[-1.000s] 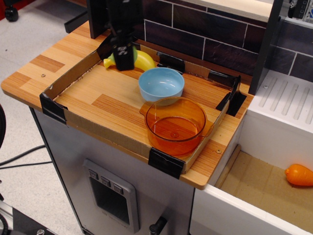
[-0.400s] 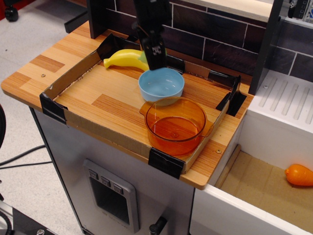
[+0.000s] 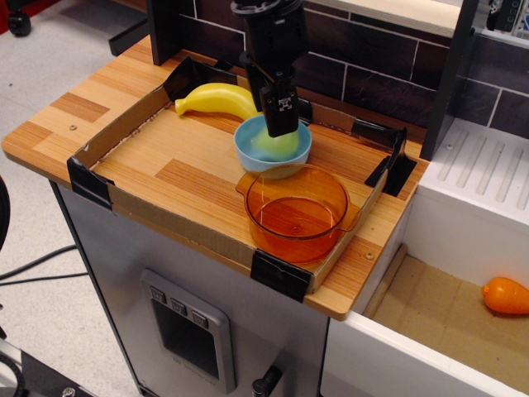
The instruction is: Put pear in bowl
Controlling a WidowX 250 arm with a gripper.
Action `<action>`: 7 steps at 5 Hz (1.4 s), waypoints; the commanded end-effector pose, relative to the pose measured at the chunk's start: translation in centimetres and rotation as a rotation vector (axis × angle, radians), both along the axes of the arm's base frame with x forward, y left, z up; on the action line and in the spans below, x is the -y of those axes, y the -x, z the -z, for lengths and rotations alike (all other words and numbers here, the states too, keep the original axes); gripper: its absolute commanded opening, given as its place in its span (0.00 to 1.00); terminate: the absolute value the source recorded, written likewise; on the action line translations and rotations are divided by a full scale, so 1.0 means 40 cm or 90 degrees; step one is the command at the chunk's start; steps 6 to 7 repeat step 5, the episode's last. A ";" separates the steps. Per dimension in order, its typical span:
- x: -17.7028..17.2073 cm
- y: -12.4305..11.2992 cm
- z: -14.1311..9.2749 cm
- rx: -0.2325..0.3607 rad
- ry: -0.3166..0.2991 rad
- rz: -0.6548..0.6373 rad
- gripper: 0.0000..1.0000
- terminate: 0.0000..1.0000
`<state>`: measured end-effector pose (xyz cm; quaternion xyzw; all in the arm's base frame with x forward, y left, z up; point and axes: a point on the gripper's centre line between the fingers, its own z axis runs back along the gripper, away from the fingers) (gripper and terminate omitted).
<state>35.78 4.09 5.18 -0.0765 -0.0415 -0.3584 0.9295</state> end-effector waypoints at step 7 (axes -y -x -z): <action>-0.058 -0.041 -0.219 0.060 -0.011 -0.063 1.00 1.00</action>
